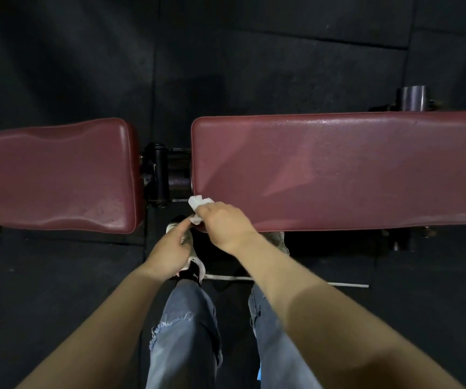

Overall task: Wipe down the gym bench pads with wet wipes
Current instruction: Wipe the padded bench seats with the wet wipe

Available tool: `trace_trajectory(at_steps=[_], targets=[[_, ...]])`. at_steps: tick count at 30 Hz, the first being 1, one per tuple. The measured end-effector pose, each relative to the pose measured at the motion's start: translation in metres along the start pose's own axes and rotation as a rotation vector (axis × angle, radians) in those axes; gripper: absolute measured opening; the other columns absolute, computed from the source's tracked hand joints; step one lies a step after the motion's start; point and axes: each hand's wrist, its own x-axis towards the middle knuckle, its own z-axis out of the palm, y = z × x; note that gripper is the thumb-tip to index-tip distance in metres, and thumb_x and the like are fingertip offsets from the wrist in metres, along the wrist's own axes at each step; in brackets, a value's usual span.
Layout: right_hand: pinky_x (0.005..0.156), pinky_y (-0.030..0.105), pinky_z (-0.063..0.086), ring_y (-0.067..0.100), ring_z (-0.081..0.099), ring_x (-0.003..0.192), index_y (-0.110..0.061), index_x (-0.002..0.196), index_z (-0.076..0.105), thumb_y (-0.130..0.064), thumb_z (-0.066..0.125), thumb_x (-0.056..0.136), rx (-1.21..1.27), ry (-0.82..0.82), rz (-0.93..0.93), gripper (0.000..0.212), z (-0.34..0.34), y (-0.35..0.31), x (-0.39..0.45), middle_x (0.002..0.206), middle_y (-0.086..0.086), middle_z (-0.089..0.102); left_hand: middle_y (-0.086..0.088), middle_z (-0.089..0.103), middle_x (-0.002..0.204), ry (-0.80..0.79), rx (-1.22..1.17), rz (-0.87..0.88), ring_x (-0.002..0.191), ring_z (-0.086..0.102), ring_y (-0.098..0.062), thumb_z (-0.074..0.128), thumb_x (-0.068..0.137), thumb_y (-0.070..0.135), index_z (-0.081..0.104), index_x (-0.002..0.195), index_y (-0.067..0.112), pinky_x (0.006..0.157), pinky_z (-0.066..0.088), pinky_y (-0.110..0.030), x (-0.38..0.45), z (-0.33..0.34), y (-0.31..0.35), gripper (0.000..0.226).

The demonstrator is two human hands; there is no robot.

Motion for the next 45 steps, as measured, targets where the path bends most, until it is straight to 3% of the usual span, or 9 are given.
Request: trace_trajectory(at_steps=[6, 12, 15, 19, 24, 27, 31, 36, 45], targets=[[0.095, 0.036, 0.047, 0.03, 0.062, 0.113, -0.023, 0.124, 0.064, -0.003, 0.052, 0.089, 0.098, 0.267, 0.315, 0.043, -0.028, 0.144, -0.11, 0.126, 0.008, 0.066, 0.021, 0.047, 0.126, -0.029, -0.083, 0.015, 0.082, 0.047, 0.03, 0.039, 0.094, -0.006, 0.027, 0.149, 0.047, 0.076, 0.035, -0.002, -0.009, 0.005, 0.004, 0.078], [0.094, 0.042, 0.045, 0.046, 0.058, 0.108, -0.001, 0.116, 0.061, -0.01, 0.045, 0.096, 0.4, 0.75, 1.129, 0.027, -0.021, 0.188, -0.162, 0.114, 0.03, 0.064, 0.016, 0.045, 0.131, -0.014, -0.047, 0.03, 0.1, 0.05, 0.008, 0.041, 0.095, -0.005, 0.024, 0.152, 0.039, 0.078, 0.038, -0.005, -0.009, 0.004, 0.009, 0.075], [0.093, 0.032, 0.044, 0.037, 0.061, 0.107, -0.001, 0.118, 0.062, -0.004, 0.046, 0.094, 0.389, 0.833, 0.905, 0.029, 0.0, 0.129, -0.103, 0.115, 0.021, 0.066, 0.021, 0.044, 0.127, -0.029, 0.014, 0.046, 0.096, 0.046, 0.013, 0.039, 0.095, -0.004, 0.023, 0.152, 0.042, 0.078, 0.038, -0.007, -0.009, 0.003, 0.008, 0.075], [0.08, 0.036, 0.051, 0.033, 0.064, 0.095, -0.012, 0.118, 0.059, -0.001, 0.048, 0.088, 0.338, 0.422, 0.356, 0.034, 0.03, 0.025, -0.033, 0.106, 0.008, 0.068, 0.022, 0.046, 0.122, -0.032, 0.075, 0.091, 0.084, 0.047, 0.02, 0.046, 0.098, 0.002, 0.023, 0.149, 0.041, 0.07, 0.034, 0.003, -0.007, 0.003, 0.009, 0.068], [0.08, 0.037, 0.047, 0.033, 0.059, 0.106, -0.019, 0.126, 0.057, -0.008, 0.05, 0.088, 0.13, 0.111, 0.081, 0.039, 0.012, 0.026, -0.036, 0.119, 0.01, 0.063, 0.012, 0.05, 0.137, -0.074, 0.252, 0.183, 0.121, 0.049, -0.005, 0.054, 0.095, 0.008, 0.025, 0.154, 0.034, 0.093, 0.034, -0.016, -0.003, -0.007, 0.004, 0.07], [0.086, 0.031, 0.045, 0.026, 0.061, 0.107, -0.034, 0.129, 0.058, -0.014, 0.052, 0.09, 0.14, 0.191, 0.261, 0.043, -0.007, 0.083, -0.086, 0.12, 0.003, 0.066, -0.002, 0.04, 0.152, -0.107, 0.406, 0.201, 0.136, 0.042, -0.018, 0.056, 0.095, 0.013, 0.019, 0.157, 0.025, 0.105, 0.031, -0.023, -0.001, -0.013, 0.006, 0.073], [0.095, 0.037, 0.046, 0.032, 0.063, 0.11, -0.016, 0.119, 0.065, -0.01, 0.05, 0.094, 0.246, 0.555, 0.772, 0.03, -0.018, 0.164, -0.164, 0.119, 0.013, 0.068, -0.005, 0.033, 0.157, -0.075, 0.456, 0.24, 0.14, 0.037, -0.019, 0.057, 0.097, 0.025, 0.023, 0.156, 0.016, 0.108, 0.025, -0.022, 0.004, -0.017, 0.011, 0.068], [0.086, 0.037, 0.046, 0.04, 0.062, 0.105, -0.005, 0.114, 0.064, -0.014, 0.048, 0.097, 0.379, 0.819, 1.014, 0.024, -0.002, 0.136, -0.121, 0.114, 0.023, 0.066, -0.001, 0.031, 0.159, 0.012, 0.467, 0.327, 0.145, 0.029, -0.02, 0.061, 0.095, 0.023, 0.023, 0.156, 0.019, 0.115, 0.023, -0.029, 0.005, -0.009, 0.003, 0.072], [0.087, 0.037, 0.044, 0.029, 0.059, 0.107, -0.013, 0.122, 0.055, -0.005, 0.048, 0.091, -0.015, 0.195, 0.007, 0.033, 0.039, -0.021, -0.016, 0.118, 0.008, 0.063, 0.004, 0.051, 0.135, 0.135, 0.375, 0.31, 0.134, 0.038, -0.026, 0.046, 0.085, -0.002, 0.046, 0.137, 0.024, 0.112, 0.034, -0.043, 0.002, 0.005, -0.022, 0.059]])
